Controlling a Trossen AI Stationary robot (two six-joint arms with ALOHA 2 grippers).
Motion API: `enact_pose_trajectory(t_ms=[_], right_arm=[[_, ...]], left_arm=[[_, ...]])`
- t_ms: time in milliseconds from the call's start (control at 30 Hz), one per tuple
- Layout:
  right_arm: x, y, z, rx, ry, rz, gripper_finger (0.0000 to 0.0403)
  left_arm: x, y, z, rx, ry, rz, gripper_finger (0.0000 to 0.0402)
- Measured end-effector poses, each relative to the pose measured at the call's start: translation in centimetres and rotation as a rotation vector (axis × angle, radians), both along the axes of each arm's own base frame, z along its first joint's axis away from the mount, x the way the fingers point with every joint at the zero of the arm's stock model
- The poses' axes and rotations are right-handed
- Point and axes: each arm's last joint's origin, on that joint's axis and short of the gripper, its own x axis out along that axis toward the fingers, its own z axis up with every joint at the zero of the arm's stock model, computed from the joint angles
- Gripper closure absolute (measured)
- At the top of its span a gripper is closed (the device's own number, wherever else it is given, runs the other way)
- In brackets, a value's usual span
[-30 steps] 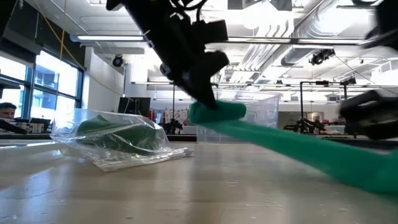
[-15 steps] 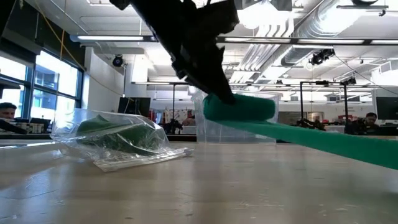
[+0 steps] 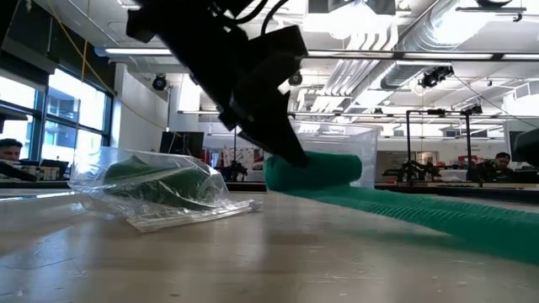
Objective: Roll bandage
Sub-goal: Roll the blue bandage
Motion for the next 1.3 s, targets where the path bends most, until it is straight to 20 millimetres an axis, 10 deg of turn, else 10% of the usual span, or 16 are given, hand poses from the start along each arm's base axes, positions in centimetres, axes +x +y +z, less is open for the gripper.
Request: enact_pose_trajectory(t_ms=[533,767,967,1300], right_arm=[[-0.4,-3.6,2.6,-0.151,0.050,-0.151,0.0398],[-0.8,-4.1,4.5,-0.139,0.002,-0.176,0.0305],[-1.1,-4.8,6.9,-0.244,-0.157,-0.159,0.0235],[0.6,-5.0,7.7,-0.753,-0.464,0.148,0.0230]], left_arm=[[-0.4,0.1,-0.9,-0.011,-0.052,0.010,0.0377],[0.1,-0.1,-0.4,-0.060,-0.129,0.027,0.0378],[0.6,0.6,-0.2,-0.270,-0.169,0.061,0.0382],[2.2,2.3,1.5,-0.682,-0.281,-0.086,0.0381]])
